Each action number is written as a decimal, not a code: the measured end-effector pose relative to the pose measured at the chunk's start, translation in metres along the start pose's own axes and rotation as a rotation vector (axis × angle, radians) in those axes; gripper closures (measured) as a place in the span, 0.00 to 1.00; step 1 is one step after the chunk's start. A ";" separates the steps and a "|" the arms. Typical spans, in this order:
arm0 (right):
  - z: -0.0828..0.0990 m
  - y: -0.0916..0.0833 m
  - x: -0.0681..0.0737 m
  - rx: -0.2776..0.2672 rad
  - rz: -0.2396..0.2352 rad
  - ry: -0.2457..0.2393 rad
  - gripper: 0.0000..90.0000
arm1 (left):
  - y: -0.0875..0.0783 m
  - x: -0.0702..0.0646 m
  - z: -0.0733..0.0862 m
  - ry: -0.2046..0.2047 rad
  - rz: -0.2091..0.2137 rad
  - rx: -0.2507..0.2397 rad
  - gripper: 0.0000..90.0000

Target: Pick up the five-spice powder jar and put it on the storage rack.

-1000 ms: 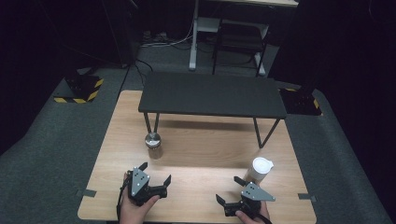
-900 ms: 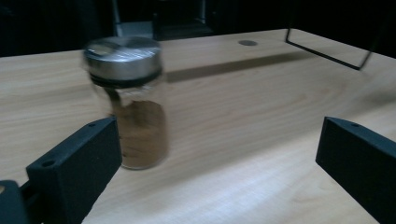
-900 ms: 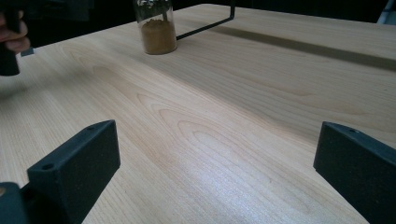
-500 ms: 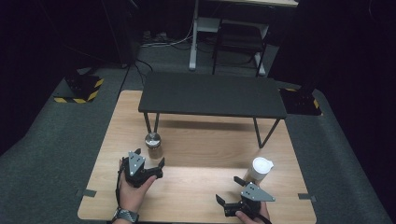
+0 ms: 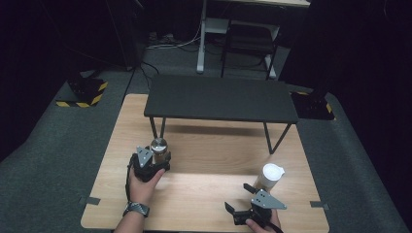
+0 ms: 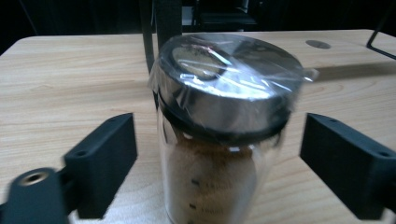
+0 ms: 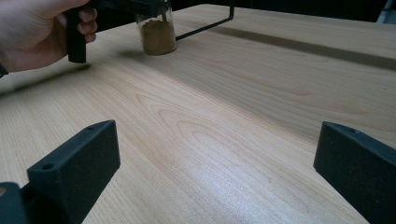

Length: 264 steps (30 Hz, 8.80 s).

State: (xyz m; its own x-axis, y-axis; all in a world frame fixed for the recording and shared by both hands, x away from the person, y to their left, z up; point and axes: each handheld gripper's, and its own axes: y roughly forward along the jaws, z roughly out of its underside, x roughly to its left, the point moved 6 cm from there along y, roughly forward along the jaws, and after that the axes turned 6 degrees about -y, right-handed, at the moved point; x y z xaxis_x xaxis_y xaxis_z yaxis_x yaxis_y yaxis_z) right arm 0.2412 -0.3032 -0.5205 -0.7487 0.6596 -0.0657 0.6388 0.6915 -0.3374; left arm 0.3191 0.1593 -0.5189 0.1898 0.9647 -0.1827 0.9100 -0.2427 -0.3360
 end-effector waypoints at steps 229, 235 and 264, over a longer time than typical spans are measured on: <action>-0.002 0.006 0.006 -0.008 -0.037 -0.048 0.00 | -0.049 -0.058 -0.114 0.039 0.198 -0.255 0.00; -0.002 0.007 0.008 -0.007 -0.039 -0.052 0.00 | -0.060 -0.049 -0.099 0.024 0.204 -0.253 0.00; -0.004 0.009 0.010 -0.004 -0.049 -0.061 0.00 | -0.085 -0.026 0.002 0.029 0.239 -0.131 0.00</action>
State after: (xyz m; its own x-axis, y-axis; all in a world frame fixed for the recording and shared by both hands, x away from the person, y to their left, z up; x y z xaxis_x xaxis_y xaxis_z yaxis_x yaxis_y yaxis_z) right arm 0.2398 -0.2894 -0.5208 -0.7883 0.6061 -0.1062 0.6018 0.7236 -0.3380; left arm 0.2356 0.1550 -0.4878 0.4134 0.8847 -0.2156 0.8779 -0.4501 -0.1635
